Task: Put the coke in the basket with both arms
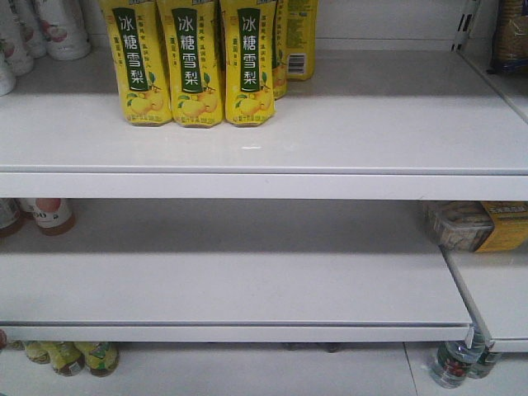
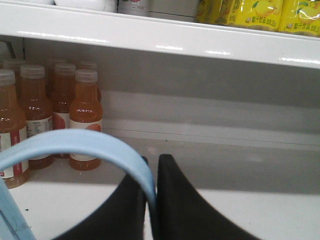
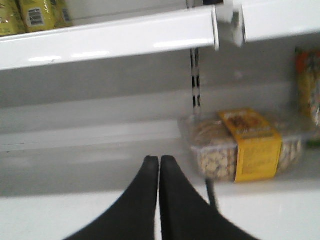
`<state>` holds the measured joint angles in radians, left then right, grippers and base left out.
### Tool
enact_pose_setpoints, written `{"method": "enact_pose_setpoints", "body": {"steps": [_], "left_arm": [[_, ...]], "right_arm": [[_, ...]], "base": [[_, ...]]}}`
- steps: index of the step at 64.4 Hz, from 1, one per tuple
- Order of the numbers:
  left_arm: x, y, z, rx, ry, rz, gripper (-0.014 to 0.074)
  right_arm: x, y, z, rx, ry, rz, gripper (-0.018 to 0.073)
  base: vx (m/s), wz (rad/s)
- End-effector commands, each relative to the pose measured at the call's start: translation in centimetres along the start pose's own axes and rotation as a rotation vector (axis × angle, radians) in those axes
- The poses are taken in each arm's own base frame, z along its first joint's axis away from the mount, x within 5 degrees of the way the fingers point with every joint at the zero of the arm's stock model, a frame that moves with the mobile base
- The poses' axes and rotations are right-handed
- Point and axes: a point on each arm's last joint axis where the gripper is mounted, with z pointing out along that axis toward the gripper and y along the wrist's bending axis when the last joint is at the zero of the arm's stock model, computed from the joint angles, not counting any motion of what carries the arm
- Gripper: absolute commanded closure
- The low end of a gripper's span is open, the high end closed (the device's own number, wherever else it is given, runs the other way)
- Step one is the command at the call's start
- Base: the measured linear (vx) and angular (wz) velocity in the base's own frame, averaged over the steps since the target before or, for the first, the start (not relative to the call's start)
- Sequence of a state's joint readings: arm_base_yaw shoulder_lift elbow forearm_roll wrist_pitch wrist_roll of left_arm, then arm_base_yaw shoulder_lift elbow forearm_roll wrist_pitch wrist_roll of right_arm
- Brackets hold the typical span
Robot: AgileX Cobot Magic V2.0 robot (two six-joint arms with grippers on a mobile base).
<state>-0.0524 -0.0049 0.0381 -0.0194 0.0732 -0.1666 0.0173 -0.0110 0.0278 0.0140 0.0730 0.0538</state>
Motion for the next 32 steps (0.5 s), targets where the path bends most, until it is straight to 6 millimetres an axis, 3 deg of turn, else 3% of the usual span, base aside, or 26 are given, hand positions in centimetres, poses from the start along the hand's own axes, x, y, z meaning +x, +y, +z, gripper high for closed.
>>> {"method": "enact_pose_setpoints", "body": {"steps": [1,32], "left_arm": [[-2.51,-0.49,-0.5,0.033,-0.21,0.085,0.0603],[-2.51,-0.49,-0.5,0.033,-0.21,0.085,0.0603]], "right_arm": [[-1.18,0.03,-0.17,0.005,-0.159,-0.094,0.0564],[-1.57,0.06,-0.24,-0.006,-0.203,0.006,0.0564]], "base": [[0.0,0.0],[0.0,0.0]]}}
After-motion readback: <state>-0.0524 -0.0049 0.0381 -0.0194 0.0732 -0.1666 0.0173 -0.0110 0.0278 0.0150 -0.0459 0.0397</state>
